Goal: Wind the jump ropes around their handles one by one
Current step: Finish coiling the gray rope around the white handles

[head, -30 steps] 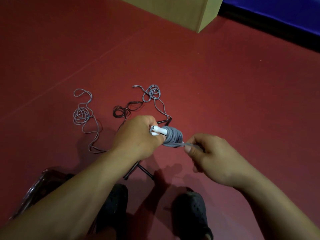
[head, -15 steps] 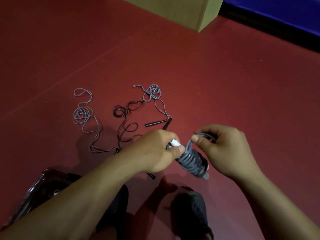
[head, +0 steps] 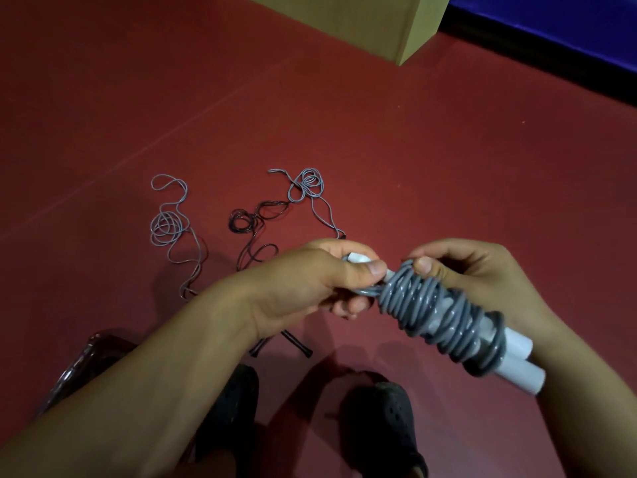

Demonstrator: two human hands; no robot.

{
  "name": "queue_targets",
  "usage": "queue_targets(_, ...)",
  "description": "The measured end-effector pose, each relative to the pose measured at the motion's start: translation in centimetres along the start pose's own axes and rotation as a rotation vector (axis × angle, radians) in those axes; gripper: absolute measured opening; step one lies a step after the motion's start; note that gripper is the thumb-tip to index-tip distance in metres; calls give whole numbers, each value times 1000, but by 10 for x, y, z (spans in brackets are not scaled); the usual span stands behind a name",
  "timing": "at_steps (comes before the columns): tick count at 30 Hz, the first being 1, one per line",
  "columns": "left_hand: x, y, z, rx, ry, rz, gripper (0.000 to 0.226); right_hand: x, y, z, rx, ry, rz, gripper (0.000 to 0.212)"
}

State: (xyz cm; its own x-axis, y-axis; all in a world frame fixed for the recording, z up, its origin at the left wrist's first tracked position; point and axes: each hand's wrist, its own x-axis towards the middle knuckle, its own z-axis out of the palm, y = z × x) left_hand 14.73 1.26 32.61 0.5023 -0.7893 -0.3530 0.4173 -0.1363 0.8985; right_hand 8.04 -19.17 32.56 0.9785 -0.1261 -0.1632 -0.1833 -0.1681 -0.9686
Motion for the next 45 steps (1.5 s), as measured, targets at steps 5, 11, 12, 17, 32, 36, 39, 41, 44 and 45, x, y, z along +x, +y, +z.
queue_targets(5, 1, 0, 1, -185, -37, 10, 13, 4, 19, 0, -47, -29, 72, 9)
queue_targets(11, 4, 3, 8, -321, 87, 36, 8, -6, 3, 25, -638, -19, -152, 34)
queue_targets(12, 6, 3, 10, -330, 140, 35, 8, -4, 2, 30, -624, 42, -168, 37)
queue_targets(17, 14, 0, 12, -277, 390, 42, 12, -4, 12, 45, -664, -63, -200, 20)
queue_targets(32, 22, -15, -8, 163, 740, 47, 27, -6, 7, 48, -726, -3, -208, 30)
queue_targets(36, 23, -16, -11, 187, 791, 33, 18, -6, 5, 46, -707, 41, -217, 21)
queue_targets(39, 21, -16, -11, 205, 799, 17, 14, -7, 4, 44, -720, 71, -217, 19)
queue_targets(41, 20, -15, -11, 260, 796, 8, 11, -7, 3, 44, -710, 113, -224, 15)
queue_targets(44, 18, -15, -13, 365, 765, -7, 8, -8, 1, 43, -613, 172, -211, 7)
queue_targets(45, 17, -15, -13, 403, 743, -9, 9, -8, 1, 43, -590, 185, -207, 5)
